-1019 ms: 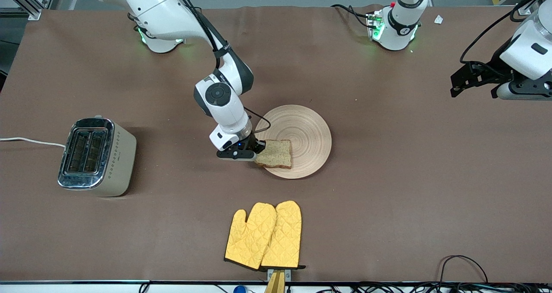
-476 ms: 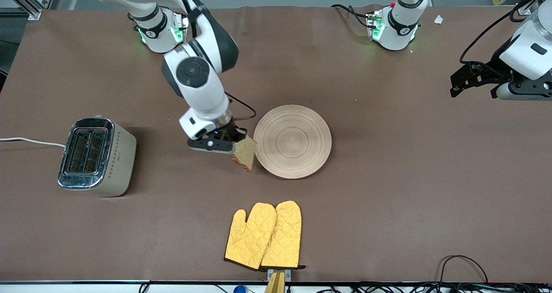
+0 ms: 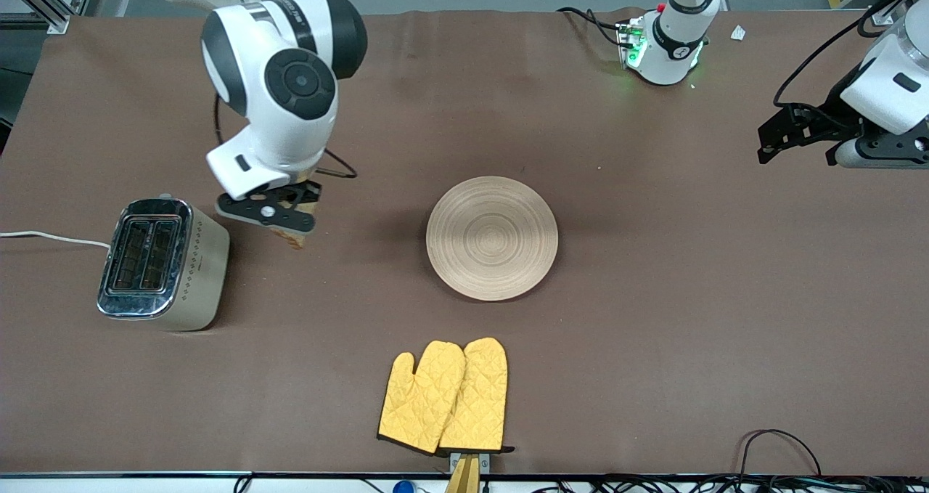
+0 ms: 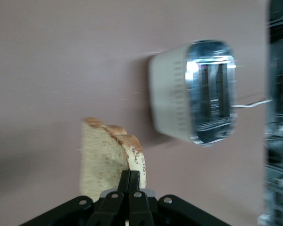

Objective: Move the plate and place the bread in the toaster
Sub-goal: 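Lift the bread with the right gripper and carry it over the toaster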

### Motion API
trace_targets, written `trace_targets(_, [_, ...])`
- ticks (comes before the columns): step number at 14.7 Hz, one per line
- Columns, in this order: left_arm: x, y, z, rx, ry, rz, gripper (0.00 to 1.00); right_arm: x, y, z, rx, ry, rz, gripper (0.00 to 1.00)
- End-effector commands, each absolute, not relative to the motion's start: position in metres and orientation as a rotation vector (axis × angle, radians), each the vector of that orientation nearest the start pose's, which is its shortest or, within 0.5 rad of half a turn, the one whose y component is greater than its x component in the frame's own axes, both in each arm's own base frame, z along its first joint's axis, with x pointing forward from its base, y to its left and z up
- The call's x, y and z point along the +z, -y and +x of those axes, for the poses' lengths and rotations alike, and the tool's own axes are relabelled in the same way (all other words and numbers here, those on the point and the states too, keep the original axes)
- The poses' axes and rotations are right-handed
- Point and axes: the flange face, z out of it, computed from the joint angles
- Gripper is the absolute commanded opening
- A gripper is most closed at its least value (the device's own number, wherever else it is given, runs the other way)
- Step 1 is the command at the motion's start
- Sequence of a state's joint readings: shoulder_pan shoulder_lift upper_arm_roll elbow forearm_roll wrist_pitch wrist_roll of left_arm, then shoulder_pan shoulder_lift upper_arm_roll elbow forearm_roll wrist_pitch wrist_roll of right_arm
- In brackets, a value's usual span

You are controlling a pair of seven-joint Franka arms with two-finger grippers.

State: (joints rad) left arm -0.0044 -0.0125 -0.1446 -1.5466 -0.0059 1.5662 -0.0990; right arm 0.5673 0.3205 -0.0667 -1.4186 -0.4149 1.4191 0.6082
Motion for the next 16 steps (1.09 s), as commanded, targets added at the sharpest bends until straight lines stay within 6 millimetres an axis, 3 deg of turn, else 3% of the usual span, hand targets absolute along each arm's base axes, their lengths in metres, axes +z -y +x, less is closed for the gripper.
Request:
trace_targets(1, [0.644, 0.085, 0.542, -0.062, -0.063, -3.156, 1.0, 0.518, -0.191, 0.587, -0.119, 0.034, 2.495, 0.0])
trace_targets(4, [0.644, 0.085, 0.542, -0.062, -0.066, -3.156, 1.0, 0.525, -0.135, 0.604, -0.181, -0.048, 2.44, 0.0])
trace_targets(7, [0.645, 0.085, 0.542, -0.065, -0.063, -3.156, 1.0, 0.525, -0.108, 0.613, -0.175, -0.033, 2.359, 0.0])
trace_targets(11, [0.644, 0.084, 0.542, -0.062, -0.063, -3.158, 1.0, 0.522, -0.092, 0.624, -0.137, -0.029, 2.333, 0.0])
trace_targets(16, [0.644, 0.084, 0.542, -0.062, -0.063, -3.156, 1.0, 0.499, -0.078, 0.643, -0.095, -0.08, 2.334, 0.0])
